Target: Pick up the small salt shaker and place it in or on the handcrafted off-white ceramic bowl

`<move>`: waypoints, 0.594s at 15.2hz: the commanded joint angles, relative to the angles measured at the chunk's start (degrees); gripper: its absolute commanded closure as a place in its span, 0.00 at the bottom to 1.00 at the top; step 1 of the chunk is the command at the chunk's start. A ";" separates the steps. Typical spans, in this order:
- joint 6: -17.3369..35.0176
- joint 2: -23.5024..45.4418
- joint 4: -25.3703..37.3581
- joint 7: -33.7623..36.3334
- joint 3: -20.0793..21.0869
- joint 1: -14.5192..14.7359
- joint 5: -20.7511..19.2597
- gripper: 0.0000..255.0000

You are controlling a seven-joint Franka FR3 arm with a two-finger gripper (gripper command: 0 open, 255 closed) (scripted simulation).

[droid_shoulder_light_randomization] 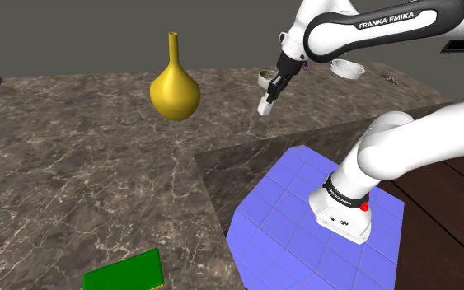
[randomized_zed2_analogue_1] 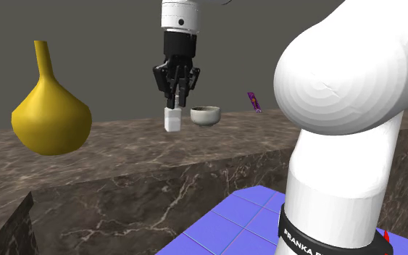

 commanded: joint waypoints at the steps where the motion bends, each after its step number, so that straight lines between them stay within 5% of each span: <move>1: -1.95 -0.59 1.33 0.03 0.13 0.05 0.09 1.00; 9: -8.86 -2.32 6.51 0.03 0.47 0.17 0.38 1.00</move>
